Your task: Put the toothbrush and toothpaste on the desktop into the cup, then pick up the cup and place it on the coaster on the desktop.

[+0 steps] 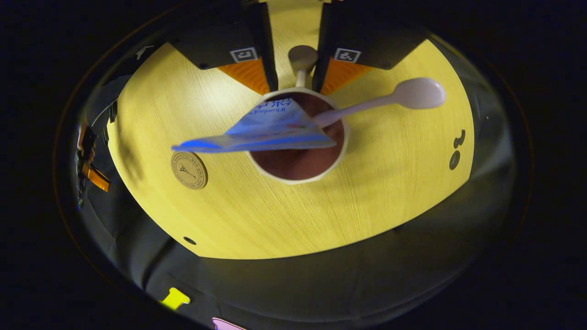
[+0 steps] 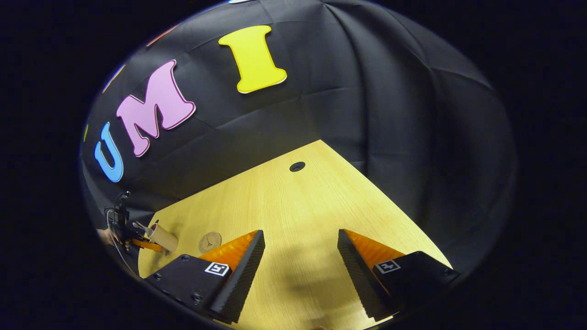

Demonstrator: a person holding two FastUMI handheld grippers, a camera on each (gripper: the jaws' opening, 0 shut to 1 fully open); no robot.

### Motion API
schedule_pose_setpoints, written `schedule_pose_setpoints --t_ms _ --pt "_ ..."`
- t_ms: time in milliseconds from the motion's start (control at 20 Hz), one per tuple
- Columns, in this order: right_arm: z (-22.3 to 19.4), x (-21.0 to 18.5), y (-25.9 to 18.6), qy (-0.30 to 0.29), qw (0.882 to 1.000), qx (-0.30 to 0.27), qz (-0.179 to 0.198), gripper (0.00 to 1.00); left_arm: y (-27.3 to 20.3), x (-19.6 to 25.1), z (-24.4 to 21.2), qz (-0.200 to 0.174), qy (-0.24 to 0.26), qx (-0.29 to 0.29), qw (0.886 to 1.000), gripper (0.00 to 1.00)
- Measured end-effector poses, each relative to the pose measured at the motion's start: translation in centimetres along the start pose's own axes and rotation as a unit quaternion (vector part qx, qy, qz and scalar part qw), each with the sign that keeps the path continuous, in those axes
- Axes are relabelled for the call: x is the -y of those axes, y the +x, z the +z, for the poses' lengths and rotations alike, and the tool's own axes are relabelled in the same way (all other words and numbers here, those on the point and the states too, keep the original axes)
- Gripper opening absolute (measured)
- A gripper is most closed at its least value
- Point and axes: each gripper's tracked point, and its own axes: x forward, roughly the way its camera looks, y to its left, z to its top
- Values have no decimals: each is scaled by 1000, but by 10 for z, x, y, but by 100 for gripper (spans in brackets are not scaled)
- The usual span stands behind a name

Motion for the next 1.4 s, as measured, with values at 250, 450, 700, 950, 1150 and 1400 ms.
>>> schedule_pose_setpoints --t_ms 250,450,700,950,1150,1400 --pt "-1 -14 -6 4 1000 -6 6 98 1 7 -2 18 -28 2 999 24" --pt "-1 -27 -8 -7 1000 -8 17 98 -3 15 -7 25 -36 16 999 25" --pt "-3 -32 -8 -8 1000 -16 24 98 -13 18 7 38 -13 39 998 25" --pt "0 -30 -10 -10 1000 -12 18 98 -24 38 30 27 9 55 998 24" --pt "-2 -22 -12 -10 1000 -16 12 98 -23 74 57 9 49 68 996 24" --pt "-9 -17 -16 -14 1000 -21 6 98 -8 137 76 -32 99 65 992 24"
